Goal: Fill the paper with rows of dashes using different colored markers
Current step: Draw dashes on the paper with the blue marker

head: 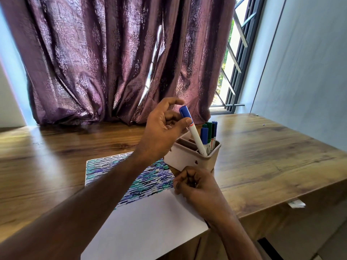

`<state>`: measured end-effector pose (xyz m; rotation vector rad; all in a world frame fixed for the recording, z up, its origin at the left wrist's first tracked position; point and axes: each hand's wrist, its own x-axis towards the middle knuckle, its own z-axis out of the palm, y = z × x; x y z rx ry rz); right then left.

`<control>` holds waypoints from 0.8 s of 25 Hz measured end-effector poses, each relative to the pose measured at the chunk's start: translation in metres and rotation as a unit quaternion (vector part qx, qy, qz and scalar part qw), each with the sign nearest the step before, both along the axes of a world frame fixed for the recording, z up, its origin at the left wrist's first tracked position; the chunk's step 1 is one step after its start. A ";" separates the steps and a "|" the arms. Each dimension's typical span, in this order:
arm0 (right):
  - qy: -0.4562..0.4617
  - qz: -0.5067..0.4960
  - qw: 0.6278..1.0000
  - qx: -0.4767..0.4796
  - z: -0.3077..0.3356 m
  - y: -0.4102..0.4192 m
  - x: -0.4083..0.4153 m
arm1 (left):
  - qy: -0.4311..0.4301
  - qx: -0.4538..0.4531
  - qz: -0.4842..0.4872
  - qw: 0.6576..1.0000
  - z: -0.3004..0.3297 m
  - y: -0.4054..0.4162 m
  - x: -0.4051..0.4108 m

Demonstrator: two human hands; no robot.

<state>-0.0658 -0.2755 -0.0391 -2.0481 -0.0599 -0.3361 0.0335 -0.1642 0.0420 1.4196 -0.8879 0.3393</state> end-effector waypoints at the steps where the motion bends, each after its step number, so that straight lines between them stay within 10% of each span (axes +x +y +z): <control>1: -0.001 -0.001 1.000 -0.001 -0.001 0.000 0.000 | -0.013 0.013 0.002 1.000 0.000 -0.002 -0.001; 20: 0.004 -0.005 1.000 -0.012 0.002 0.001 -0.004 | -0.115 0.068 0.064 0.989 0.000 -0.032 0.001</control>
